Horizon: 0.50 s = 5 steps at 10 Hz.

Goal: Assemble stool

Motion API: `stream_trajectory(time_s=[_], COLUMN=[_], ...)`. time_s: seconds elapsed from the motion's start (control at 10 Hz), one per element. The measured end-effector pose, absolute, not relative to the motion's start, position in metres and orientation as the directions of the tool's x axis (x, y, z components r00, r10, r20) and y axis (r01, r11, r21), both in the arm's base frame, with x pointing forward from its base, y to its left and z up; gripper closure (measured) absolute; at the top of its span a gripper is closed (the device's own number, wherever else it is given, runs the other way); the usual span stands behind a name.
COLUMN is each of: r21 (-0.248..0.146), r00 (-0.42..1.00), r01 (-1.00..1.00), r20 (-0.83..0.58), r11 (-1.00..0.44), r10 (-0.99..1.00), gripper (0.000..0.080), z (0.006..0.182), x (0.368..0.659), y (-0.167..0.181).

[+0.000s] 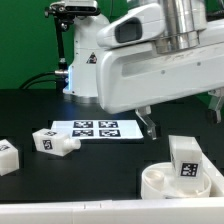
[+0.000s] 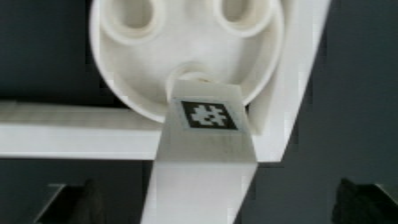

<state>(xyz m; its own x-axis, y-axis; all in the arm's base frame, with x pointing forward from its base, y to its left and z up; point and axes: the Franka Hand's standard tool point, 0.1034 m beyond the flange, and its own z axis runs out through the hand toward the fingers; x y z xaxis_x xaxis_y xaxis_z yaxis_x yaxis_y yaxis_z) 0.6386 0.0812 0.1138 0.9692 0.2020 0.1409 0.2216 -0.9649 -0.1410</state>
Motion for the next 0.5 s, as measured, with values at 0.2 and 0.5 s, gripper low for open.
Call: stream_trajectory(time_s=[0.2,0.5], r21=[-0.126,-0.013], r00=[0.939,0.752], r01=[0.328,0.651], r20=[0.155,0.149], r11=[-0.936,-0.759], r10=[0.308,0.642], gripper=[0.0151,0.0151], z=[0.1127,0.1106], x=[0.6385,0.646], y=[0.0792,0.0775])
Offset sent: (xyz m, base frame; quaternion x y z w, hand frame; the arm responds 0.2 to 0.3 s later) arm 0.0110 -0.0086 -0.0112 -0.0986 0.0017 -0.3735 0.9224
